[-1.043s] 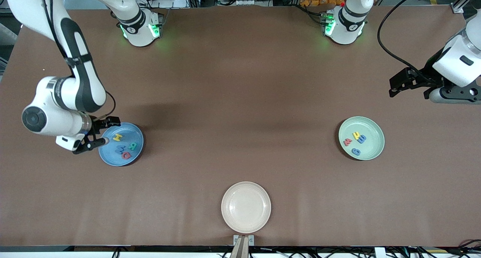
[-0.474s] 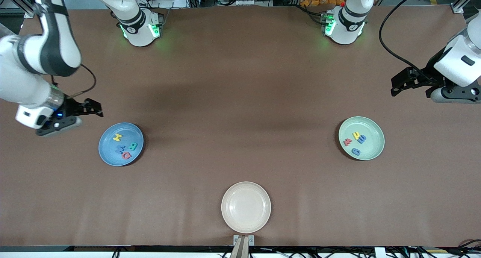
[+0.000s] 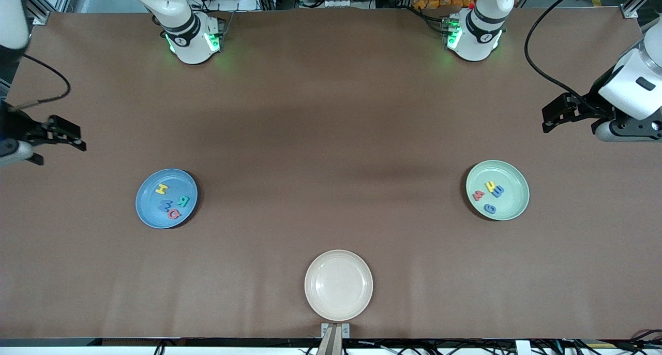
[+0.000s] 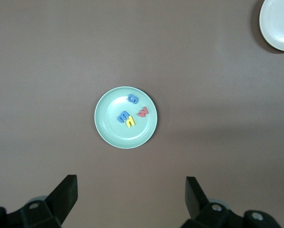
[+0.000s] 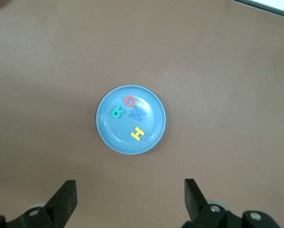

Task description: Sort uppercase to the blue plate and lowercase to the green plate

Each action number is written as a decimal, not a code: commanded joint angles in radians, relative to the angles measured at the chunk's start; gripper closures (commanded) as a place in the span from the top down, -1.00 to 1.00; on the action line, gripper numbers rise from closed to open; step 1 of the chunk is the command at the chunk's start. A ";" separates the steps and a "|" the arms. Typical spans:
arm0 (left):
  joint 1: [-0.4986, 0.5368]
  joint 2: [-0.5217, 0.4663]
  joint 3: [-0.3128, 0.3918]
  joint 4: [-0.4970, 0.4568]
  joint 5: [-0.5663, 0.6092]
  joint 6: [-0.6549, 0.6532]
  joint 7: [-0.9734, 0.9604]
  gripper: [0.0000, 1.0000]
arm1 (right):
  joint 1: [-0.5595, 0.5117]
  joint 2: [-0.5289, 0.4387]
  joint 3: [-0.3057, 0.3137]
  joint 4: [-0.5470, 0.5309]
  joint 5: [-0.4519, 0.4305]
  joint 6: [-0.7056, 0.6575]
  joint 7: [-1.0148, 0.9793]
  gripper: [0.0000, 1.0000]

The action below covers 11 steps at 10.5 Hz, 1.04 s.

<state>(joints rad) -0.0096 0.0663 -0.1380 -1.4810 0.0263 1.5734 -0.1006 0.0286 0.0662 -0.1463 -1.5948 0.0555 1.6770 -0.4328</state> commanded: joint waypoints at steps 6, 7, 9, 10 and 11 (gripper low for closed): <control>0.003 -0.013 -0.002 0.007 0.018 -0.009 -0.014 1.00 | -0.038 -0.005 0.103 0.266 -0.066 -0.306 0.155 1.00; 0.003 -0.011 0.000 0.016 0.020 -0.009 -0.013 1.00 | -0.041 -0.012 0.100 0.263 -0.065 -0.298 0.157 1.00; 0.005 -0.011 0.004 0.019 0.020 -0.009 -0.013 1.00 | -0.039 -0.026 0.099 0.234 -0.053 -0.234 0.189 1.00; 0.003 -0.011 0.005 0.019 0.020 -0.010 -0.013 1.00 | -0.044 -0.028 0.094 0.230 -0.007 -0.227 0.218 1.00; 0.003 -0.011 0.005 0.019 0.020 -0.009 -0.013 1.00 | -0.045 -0.026 0.093 0.227 0.000 -0.224 0.223 1.00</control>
<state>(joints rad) -0.0053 0.0621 -0.1325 -1.4691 0.0270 1.5735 -0.1006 0.0037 0.0600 -0.0612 -1.3449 0.0250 1.4403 -0.2371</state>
